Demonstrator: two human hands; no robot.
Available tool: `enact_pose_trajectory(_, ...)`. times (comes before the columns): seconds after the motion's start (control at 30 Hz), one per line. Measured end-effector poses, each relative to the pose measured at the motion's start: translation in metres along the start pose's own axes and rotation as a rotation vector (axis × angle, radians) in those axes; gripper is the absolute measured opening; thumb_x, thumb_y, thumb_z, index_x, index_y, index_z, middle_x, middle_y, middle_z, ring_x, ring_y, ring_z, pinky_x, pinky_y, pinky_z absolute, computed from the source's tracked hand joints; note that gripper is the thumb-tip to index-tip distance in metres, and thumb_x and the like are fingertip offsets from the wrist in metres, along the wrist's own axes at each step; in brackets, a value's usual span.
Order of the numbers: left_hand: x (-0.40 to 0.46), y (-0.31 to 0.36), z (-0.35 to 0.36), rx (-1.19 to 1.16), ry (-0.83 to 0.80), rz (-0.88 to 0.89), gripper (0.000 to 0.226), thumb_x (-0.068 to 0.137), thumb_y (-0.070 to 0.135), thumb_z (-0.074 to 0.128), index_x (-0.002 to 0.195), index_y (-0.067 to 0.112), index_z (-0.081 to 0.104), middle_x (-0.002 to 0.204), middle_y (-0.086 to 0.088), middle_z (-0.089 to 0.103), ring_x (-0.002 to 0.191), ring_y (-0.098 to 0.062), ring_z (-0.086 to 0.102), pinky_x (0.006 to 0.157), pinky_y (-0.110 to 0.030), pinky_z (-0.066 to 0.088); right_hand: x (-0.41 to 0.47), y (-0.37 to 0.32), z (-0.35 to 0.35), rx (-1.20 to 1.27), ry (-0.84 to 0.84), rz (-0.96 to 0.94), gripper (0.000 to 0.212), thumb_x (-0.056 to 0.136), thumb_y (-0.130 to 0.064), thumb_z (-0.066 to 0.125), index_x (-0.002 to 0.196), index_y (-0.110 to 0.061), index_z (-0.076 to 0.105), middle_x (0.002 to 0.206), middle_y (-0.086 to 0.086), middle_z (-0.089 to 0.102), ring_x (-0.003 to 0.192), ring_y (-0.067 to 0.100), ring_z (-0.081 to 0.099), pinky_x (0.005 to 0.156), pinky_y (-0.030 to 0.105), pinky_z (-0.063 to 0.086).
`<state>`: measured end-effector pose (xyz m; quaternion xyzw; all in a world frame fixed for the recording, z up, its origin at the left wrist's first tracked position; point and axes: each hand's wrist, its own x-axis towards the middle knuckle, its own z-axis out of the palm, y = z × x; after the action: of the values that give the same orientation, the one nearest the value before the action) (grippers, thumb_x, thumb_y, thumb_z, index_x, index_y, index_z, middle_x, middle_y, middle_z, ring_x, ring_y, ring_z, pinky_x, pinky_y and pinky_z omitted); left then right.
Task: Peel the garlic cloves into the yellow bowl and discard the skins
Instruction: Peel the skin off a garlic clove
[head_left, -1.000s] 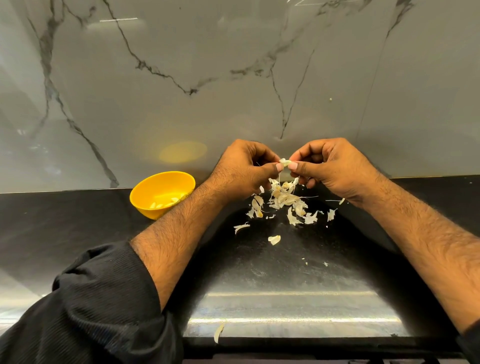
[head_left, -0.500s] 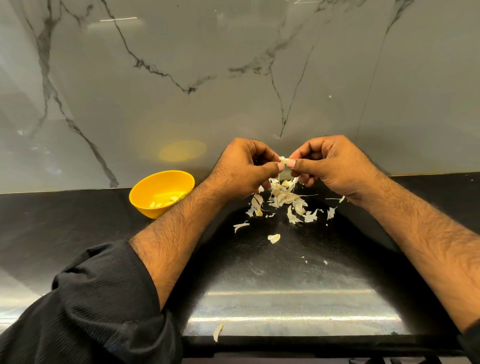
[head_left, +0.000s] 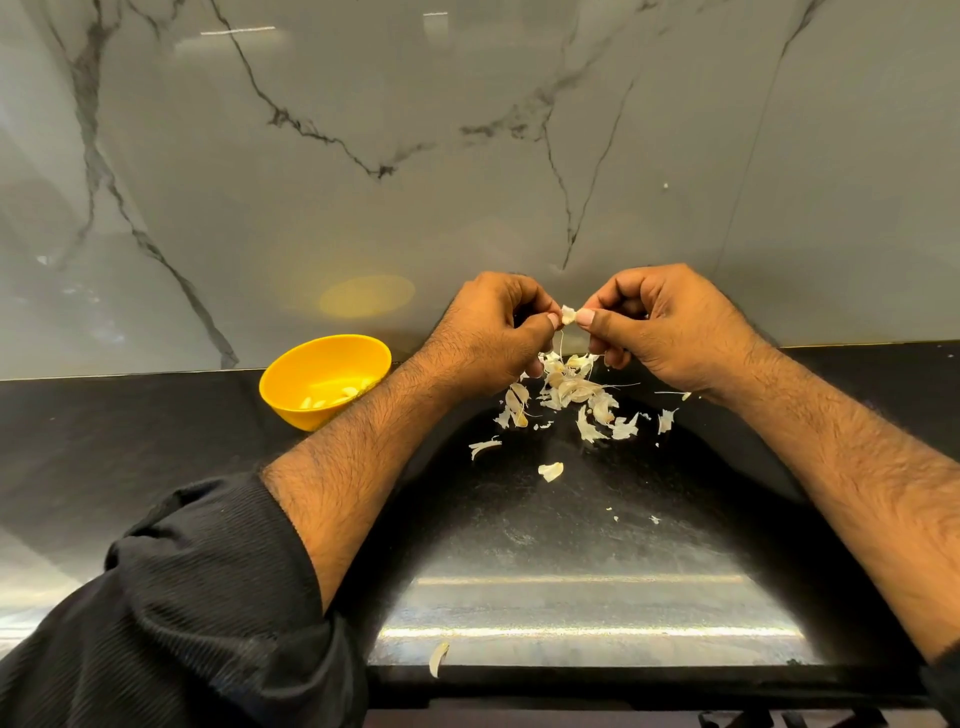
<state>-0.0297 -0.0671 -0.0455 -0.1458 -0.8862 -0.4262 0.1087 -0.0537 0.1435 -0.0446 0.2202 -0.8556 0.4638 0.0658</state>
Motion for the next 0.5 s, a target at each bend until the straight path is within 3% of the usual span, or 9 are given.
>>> enact_pose_trajectory(0.23,-0.0011,0.0001,-0.0017,-0.014,-0.004,0.048,0.011,0.102,0.021,0.071,0.106,0.011,0.074,0.084,-0.001,0.076,0.066,-0.015,0.075,0.054,-0.015,0.053,0.0014,0.0039,-0.0001,0.108,-0.054,0.056,0.015,0.098,-0.026,0.072,0.102,-0.012,0.075,0.081,0.006,0.078,0.070,0.020,0.074,0.073,0.037,0.064)
enact_pose_trajectory(0.5,0.0019,-0.0055,-0.0035,0.030,0.012,0.126,0.011,0.101,0.019,0.072,0.104,0.010,0.076,0.082,0.001,0.076,0.066,-0.015,0.075,0.059,-0.020,0.058,-0.0001,0.0036,-0.0020,0.189,-0.068,0.042,0.013,0.095,-0.015,0.075,0.102,-0.005,0.075,0.083,0.011,0.078,0.070,0.019,0.072,0.069,0.030,0.063)
